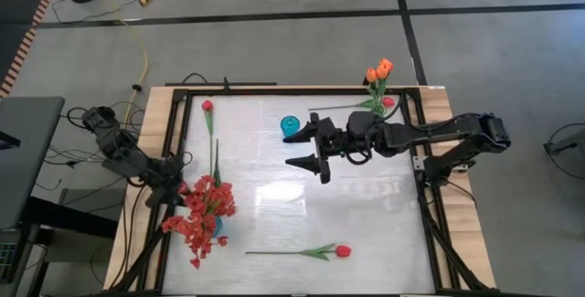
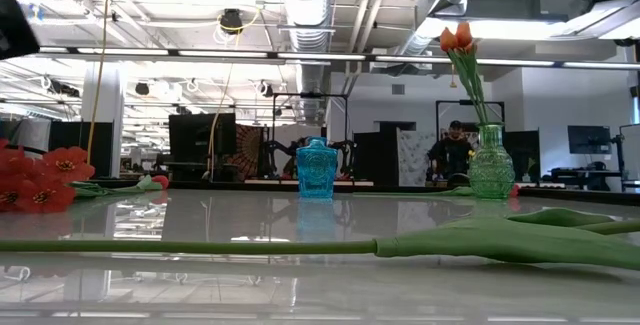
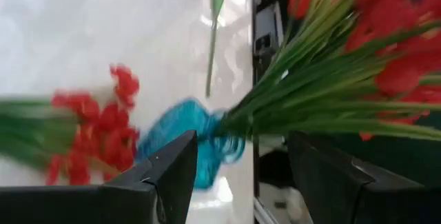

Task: Sort flowers into vase by color
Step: Put the red flowers into the bottom blue vase

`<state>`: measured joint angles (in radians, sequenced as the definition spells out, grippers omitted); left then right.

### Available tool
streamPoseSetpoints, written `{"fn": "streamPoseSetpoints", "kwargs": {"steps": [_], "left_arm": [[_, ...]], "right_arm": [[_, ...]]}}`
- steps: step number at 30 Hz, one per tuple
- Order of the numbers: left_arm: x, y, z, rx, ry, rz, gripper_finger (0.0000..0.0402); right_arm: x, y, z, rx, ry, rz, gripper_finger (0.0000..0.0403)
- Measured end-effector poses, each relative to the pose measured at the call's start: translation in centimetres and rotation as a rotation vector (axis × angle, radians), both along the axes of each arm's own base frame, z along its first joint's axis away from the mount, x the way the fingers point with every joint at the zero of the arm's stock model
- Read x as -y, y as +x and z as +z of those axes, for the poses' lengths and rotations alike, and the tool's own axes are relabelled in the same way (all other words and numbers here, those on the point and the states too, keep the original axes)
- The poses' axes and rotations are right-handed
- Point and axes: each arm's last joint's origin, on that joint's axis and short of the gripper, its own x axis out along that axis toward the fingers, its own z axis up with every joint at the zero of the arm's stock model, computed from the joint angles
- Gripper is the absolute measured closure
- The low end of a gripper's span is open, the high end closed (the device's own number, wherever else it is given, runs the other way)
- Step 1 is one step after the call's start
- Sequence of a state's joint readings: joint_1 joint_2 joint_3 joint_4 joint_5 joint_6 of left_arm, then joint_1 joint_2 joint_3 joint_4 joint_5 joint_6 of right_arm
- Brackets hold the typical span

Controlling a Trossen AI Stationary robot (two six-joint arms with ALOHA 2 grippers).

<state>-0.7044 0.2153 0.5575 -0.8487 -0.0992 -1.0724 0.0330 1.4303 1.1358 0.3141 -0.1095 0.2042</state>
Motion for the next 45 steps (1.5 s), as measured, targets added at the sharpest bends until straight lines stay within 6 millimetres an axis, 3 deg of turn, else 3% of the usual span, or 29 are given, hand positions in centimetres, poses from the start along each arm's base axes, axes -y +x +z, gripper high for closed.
{"fn": "streamPoseSetpoints", "kwargs": {"steps": [10, 20, 32, 37, 45], "left_arm": [[-0.1, -0.7, -1.0, -0.289, -0.163, 0.043, 0.0188], [-0.7, -0.4, -1.1, -0.28, -0.236, 0.353, 0.0195], [-1.7, 0.1, -1.0, -0.105, -0.242, 0.753, 0.0252], [-1.4, 1.3, -1.4, -0.128, -0.166, 0.869, 0.0265], [-0.9, 4.4, -2.7, -0.309, -0.061, 1.019, 0.0266]], "right_arm": [[-0.4, 0.0, -0.6, -0.051, -0.034, 0.067, 0.0081], [-0.6, -0.1, -1.0, -0.072, -0.16, 0.076, 0.0081], [-0.5, -0.2, -1.8, -0.149, -0.213, 0.085, 0.0081], [-0.5, -0.3, -2.3, -0.203, -0.215, 0.082, 0.0081], [0.5, -0.4, -2.9, -0.271, -0.213, 0.058, 0.0081]]}}
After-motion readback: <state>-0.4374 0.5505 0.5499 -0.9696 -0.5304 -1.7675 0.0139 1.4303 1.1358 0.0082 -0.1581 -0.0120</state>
